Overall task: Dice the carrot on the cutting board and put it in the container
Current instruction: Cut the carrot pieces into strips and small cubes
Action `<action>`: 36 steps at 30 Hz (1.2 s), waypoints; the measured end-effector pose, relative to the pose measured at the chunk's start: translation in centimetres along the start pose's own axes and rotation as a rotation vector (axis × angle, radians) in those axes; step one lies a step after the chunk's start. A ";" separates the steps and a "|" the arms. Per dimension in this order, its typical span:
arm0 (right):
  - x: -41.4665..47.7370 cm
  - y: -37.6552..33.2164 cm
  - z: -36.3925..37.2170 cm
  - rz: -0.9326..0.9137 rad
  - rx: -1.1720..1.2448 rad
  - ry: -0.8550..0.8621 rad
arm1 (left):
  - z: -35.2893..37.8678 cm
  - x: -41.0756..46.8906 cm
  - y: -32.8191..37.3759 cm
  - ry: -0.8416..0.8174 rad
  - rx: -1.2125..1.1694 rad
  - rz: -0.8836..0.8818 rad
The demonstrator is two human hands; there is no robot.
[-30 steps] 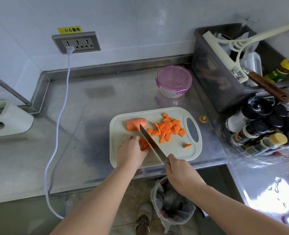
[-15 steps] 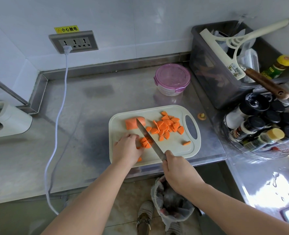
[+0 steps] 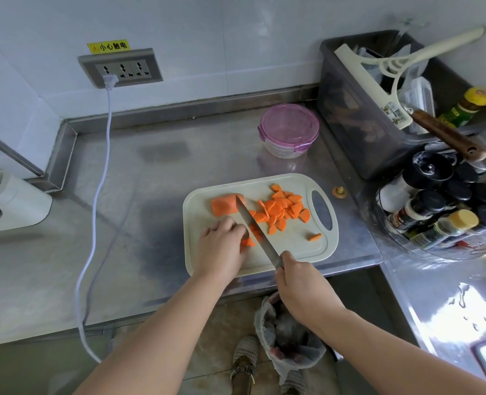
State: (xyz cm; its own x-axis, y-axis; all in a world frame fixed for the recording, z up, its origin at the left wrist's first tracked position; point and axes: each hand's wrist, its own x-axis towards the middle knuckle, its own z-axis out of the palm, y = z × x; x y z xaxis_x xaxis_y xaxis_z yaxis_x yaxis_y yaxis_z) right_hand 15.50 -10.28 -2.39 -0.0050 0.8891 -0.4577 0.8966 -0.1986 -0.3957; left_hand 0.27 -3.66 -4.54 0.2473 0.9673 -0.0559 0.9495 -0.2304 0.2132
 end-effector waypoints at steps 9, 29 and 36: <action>-0.2 0.1 -1.0 0.003 -0.039 -0.008 | 1.0 -0.2 0.2 0.028 0.084 0.127; -0.1 -0.7 0.9 -0.018 -0.011 -0.024 | 0.6 0.1 -0.9 -0.089 -0.053 -0.191; 0.0 -1.0 1.3 0.011 -0.006 -0.046 | 0.8 0.3 -1.0 -0.077 -0.043 -0.186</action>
State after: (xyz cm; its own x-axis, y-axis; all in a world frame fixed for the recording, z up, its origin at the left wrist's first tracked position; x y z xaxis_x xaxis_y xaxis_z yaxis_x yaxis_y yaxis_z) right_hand 14.04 -10.59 -3.01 -0.0149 0.8669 -0.4983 0.8992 -0.2063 -0.3858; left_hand -0.49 -3.27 -5.59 0.0840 0.9815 -0.1719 0.9714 -0.0422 0.2337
